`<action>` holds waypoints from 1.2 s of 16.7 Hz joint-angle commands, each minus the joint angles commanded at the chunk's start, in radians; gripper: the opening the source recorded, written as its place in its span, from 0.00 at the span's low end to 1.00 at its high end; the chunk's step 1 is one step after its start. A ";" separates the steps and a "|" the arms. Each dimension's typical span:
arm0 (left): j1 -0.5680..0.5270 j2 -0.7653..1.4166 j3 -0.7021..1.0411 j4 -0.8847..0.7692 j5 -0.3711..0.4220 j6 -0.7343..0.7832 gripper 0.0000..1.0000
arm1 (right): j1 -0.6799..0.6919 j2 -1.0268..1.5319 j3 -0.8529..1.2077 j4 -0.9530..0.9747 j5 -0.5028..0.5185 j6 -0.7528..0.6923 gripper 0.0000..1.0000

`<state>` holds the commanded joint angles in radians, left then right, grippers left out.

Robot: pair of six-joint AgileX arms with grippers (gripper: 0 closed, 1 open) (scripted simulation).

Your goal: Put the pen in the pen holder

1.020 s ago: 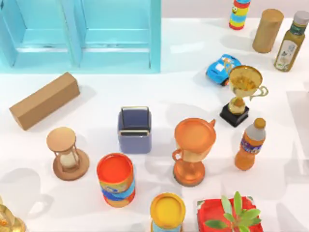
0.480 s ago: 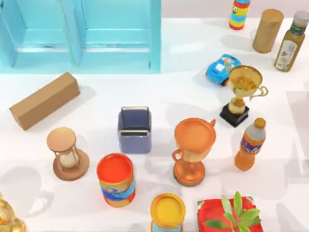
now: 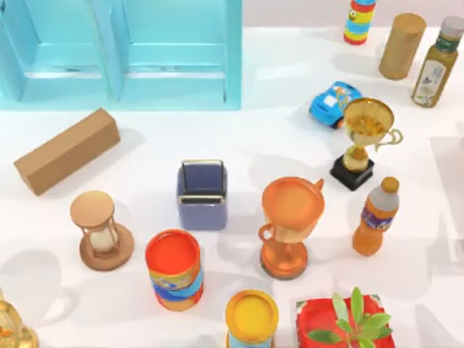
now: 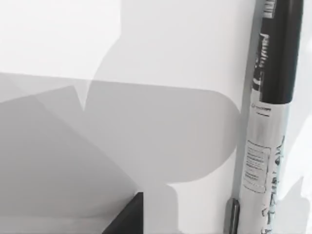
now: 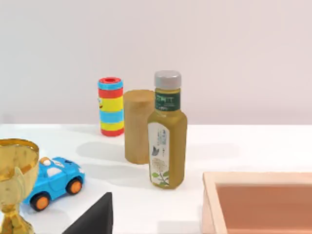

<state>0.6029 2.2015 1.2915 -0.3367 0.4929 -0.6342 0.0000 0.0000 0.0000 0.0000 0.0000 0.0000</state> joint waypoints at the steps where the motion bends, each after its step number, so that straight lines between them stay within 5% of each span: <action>1: 0.000 0.000 0.000 0.000 0.000 0.000 1.00 | 0.000 0.000 0.000 0.000 0.000 0.000 1.00; 14: 0.000 0.000 0.000 0.000 0.000 0.000 0.02 | 0.000 0.000 0.000 0.000 0.000 0.000 1.00; 20: 0.000 0.000 0.000 0.000 0.000 0.000 0.00 | 0.000 0.000 0.000 0.000 0.000 0.000 1.00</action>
<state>0.6029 2.2015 1.2915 -0.3367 0.4929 -0.6342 0.0000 0.0000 0.0000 0.0000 0.0000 0.0000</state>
